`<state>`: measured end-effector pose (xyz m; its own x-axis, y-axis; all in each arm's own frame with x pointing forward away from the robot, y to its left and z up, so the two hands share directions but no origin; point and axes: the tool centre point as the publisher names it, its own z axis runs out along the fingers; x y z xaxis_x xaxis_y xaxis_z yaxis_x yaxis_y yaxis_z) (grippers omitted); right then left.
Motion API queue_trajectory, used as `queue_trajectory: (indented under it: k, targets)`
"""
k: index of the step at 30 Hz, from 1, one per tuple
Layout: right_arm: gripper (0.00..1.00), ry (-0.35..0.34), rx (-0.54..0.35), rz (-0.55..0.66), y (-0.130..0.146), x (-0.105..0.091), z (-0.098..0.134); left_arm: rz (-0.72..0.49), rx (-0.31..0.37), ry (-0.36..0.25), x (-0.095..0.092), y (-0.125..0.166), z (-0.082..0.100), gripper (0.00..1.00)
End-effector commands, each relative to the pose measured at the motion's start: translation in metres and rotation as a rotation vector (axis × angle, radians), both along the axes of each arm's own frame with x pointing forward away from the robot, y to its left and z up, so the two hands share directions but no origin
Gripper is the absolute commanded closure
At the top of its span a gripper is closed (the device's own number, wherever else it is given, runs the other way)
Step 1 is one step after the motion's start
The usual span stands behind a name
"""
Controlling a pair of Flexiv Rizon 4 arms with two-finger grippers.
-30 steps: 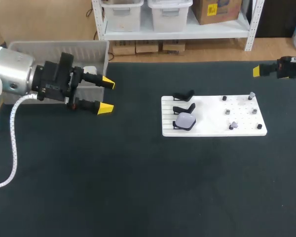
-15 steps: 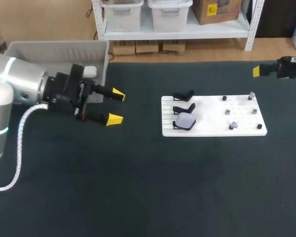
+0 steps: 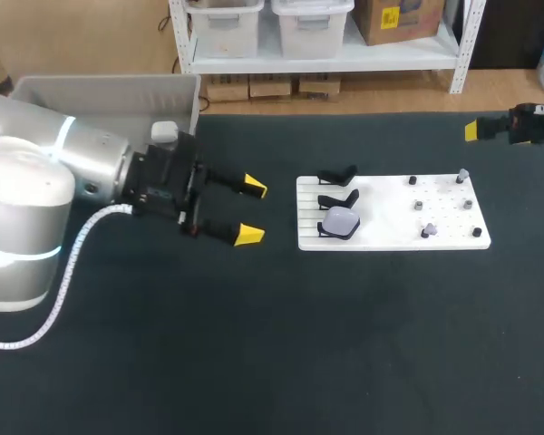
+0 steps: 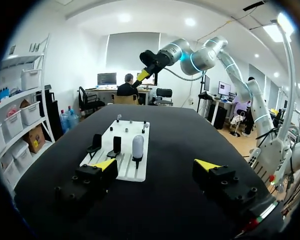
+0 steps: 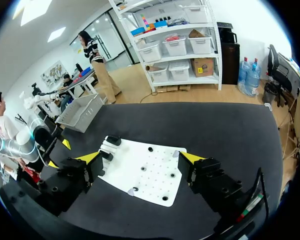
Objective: Pick up each earbud case from the left stands, insert the matching earbuds, close the lid, and place the case in the box.
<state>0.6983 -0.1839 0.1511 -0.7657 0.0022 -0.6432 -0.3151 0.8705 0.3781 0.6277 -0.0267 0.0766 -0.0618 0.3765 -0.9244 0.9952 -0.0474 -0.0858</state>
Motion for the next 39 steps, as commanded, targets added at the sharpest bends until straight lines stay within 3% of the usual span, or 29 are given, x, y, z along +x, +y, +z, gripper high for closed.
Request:
queue_trajectory:
  k: [1, 5, 6, 8, 10, 18, 21, 23, 25, 28, 39]
  targets:
    - [0.00, 0.000, 0.004, 0.004, -0.001, 0.001, -0.001, -0.019, 0.011, 0.002, 0.009, -0.015, -0.007, 0.00]
    - [0.00, 0.000, 0.004, 0.004, -0.001, 0.001, -0.001, -0.027, 0.024, -0.017, 0.011, -0.024, -0.011, 0.00]
    - [0.00, 0.000, 0.004, 0.004, -0.001, 0.001, -0.001, -0.028, 0.025, -0.018, 0.011, -0.026, -0.011, 0.03]
    - [0.00, 0.000, 0.004, 0.004, -0.001, 0.001, -0.001, -0.034, 0.030, -0.020, 0.012, -0.031, -0.014, 0.22]
    - [0.00, 0.000, 0.004, 0.004, -0.001, 0.001, -0.001, -0.035, 0.032, -0.019, 0.012, -0.035, -0.016, 0.29]
    - [0.00, 0.000, 0.004, 0.004, -0.001, 0.001, -0.001, -0.039, 0.035, -0.006, 0.009, -0.049, -0.024, 0.43]
    - [0.00, 0.000, 0.004, 0.004, -0.001, 0.001, -0.001, -0.038, 0.038, 0.002, 0.008, -0.052, -0.028, 0.41]
    - [0.00, 0.000, 0.004, 0.004, -0.001, 0.001, -0.001, -0.037, 0.040, 0.007, 0.008, -0.054, -0.030, 0.31]
    - [0.00, 0.000, 0.004, 0.004, -0.001, 0.001, -0.001, -0.036, 0.047, 0.012, 0.009, -0.055, -0.031, 0.32]
    - [0.00, 0.000, 0.004, 0.004, -0.001, 0.001, -0.001, -0.035, 0.051, 0.014, 0.011, -0.058, -0.034, 0.25]
    - [0.00, 0.000, 0.004, 0.004, -0.001, 0.001, -0.001, -0.024, 0.069, 0.022, 0.026, -0.065, -0.042, 0.34]
